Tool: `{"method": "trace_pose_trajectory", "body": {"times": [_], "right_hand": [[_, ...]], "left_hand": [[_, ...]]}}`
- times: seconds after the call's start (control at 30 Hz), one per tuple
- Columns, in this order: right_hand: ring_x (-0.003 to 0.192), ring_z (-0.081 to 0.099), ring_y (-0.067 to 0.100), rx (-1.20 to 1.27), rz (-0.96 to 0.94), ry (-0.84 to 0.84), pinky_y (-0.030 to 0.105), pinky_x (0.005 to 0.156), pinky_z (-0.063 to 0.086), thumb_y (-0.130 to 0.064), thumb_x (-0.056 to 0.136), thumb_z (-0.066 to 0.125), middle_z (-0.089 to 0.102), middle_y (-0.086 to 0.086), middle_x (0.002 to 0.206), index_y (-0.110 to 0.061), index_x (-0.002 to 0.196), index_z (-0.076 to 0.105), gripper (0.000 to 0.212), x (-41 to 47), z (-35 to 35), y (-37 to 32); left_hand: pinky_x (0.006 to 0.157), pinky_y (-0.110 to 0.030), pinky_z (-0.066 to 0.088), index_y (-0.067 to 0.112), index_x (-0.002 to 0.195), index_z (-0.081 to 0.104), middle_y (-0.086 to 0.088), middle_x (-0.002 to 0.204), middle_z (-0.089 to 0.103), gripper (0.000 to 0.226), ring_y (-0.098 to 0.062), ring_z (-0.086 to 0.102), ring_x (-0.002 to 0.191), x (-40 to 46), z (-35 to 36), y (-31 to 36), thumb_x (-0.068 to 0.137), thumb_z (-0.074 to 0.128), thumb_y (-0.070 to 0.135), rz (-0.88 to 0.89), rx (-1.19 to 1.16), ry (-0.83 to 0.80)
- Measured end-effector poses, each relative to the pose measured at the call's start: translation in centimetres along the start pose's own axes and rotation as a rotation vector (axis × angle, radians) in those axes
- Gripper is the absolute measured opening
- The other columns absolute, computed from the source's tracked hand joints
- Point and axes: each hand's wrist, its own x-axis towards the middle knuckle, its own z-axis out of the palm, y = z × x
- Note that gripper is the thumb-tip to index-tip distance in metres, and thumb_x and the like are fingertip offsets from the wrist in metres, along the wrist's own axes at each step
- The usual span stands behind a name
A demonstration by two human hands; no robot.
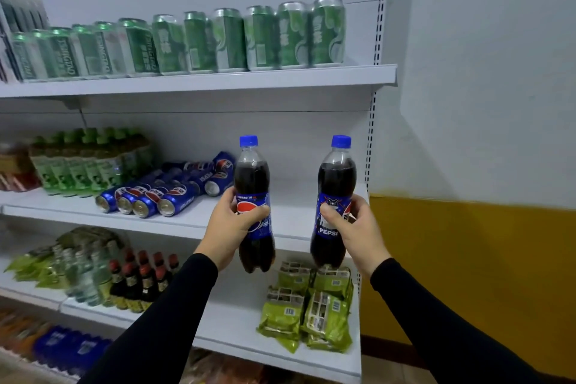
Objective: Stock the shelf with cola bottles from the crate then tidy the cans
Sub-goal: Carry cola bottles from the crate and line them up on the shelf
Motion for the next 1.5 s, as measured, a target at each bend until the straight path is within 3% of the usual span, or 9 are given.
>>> {"method": "trace_pose_trajectory", "body": {"times": [0.17, 0.33, 0.6, 0.77, 0.9, 0.97, 1.2, 1.33, 1.5], "right_hand": [[0.103, 0.063, 0.009, -0.014, 0.014, 0.027, 0.024, 0.083, 0.049, -0.03, 0.082, 0.074, 0.067, -0.005, 0.11, -0.019, 0.125, 0.053, 0.048, 7.7, 2.2, 3.6], [0.098, 0.064, 0.002, -0.034, 0.03, 0.049, 0.016, 0.076, 0.048, -0.026, 0.083, 0.075, 0.067, -0.007, 0.109, -0.02, 0.122, 0.054, 0.045, 14.8, 3.7, 6.2], [0.098, 0.063, 0.007, -0.132, 0.092, 0.155, 0.024, 0.081, 0.051, -0.023, 0.082, 0.076, 0.067, -0.009, 0.106, -0.024, 0.12, 0.053, 0.045, 22.7, 6.1, 10.3], [0.089, 0.059, -0.001, -0.181, 0.106, 0.235, 0.014, 0.071, 0.046, -0.018, 0.082, 0.075, 0.063, -0.013, 0.101, -0.025, 0.119, 0.05, 0.045, 25.3, 7.7, 11.6], [0.096, 0.062, 0.01, -0.202, 0.11, 0.274, 0.023, 0.083, 0.05, -0.017, 0.082, 0.075, 0.066, -0.006, 0.107, -0.027, 0.118, 0.052, 0.044, 27.3, 8.4, 12.9], [0.097, 0.062, 0.01, -0.212, 0.109, 0.283, 0.02, 0.082, 0.049, -0.017, 0.083, 0.074, 0.066, -0.004, 0.11, -0.025, 0.121, 0.052, 0.045, 28.2, 8.7, 13.3], [0.101, 0.061, 0.013, -0.291, 0.089, 0.292, 0.009, 0.075, 0.044, -0.022, 0.088, 0.07, 0.062, -0.005, 0.113, -0.02, 0.133, 0.045, 0.051, 29.9, 8.8, 14.1], [0.098, 0.06, 0.001, -0.337, 0.09, 0.245, 0.016, 0.084, 0.046, -0.023, 0.088, 0.069, 0.061, -0.016, 0.112, -0.033, 0.133, 0.04, 0.055, 28.6, 8.6, 14.9], [0.107, 0.057, 0.011, -0.496, 0.142, 0.188, 0.024, 0.09, 0.041, -0.016, 0.083, 0.072, 0.058, -0.013, 0.113, -0.029, 0.136, 0.043, 0.062, 26.9, 7.6, 16.4]], "left_hand": [[0.074, -0.021, 0.05, 0.02, 0.119, 0.054, 0.0, 0.108, 0.069, 0.05, -0.013, 0.068, 0.096, 7.4, -0.5, -2.6, 0.078, 0.076, 0.003, -0.007, 0.031, 0.021], [0.078, -0.025, 0.054, 0.021, 0.113, 0.058, -0.002, 0.106, 0.072, 0.049, -0.015, 0.07, 0.096, 15.5, -0.7, -4.7, 0.074, 0.079, 0.001, -0.03, 0.038, 0.016], [0.078, -0.026, 0.051, 0.028, 0.094, 0.056, 0.009, 0.094, 0.068, 0.046, -0.011, 0.066, 0.089, 26.7, 0.7, -8.4, 0.07, 0.082, 0.0, -0.013, 0.093, -0.022], [0.069, -0.015, 0.049, 0.026, 0.108, 0.052, 0.006, 0.097, 0.068, 0.05, -0.009, 0.065, 0.088, 31.2, 1.5, -10.4, 0.072, 0.08, 0.005, -0.003, 0.133, -0.108], [0.086, -0.033, 0.056, 0.025, 0.109, 0.055, 0.003, 0.1, 0.07, 0.053, -0.018, 0.068, 0.094, 34.4, 2.1, -12.0, 0.068, 0.081, 0.004, -0.015, 0.109, -0.127], [0.09, -0.038, 0.056, 0.026, 0.11, 0.055, 0.003, 0.102, 0.07, 0.055, -0.018, 0.068, 0.095, 35.6, 2.5, -12.8, 0.067, 0.082, 0.005, -0.013, 0.116, -0.139], [0.091, -0.035, 0.053, 0.023, 0.122, 0.051, 0.001, 0.114, 0.066, 0.061, -0.019, 0.065, 0.103, 37.4, 3.4, -14.4, 0.071, 0.082, 0.009, -0.023, 0.09, -0.171], [0.091, -0.034, 0.053, 0.022, 0.132, 0.045, 0.002, 0.118, 0.063, 0.067, -0.017, 0.063, 0.102, 36.8, 3.4, -15.2, 0.075, 0.081, 0.015, -0.014, 0.148, -0.216], [0.091, -0.029, 0.046, 0.019, 0.141, 0.036, 0.0, 0.126, 0.06, 0.08, -0.02, 0.058, 0.111, 35.3, 2.9, -17.2, 0.075, 0.081, 0.014, -0.039, 0.283, -0.283]]}}
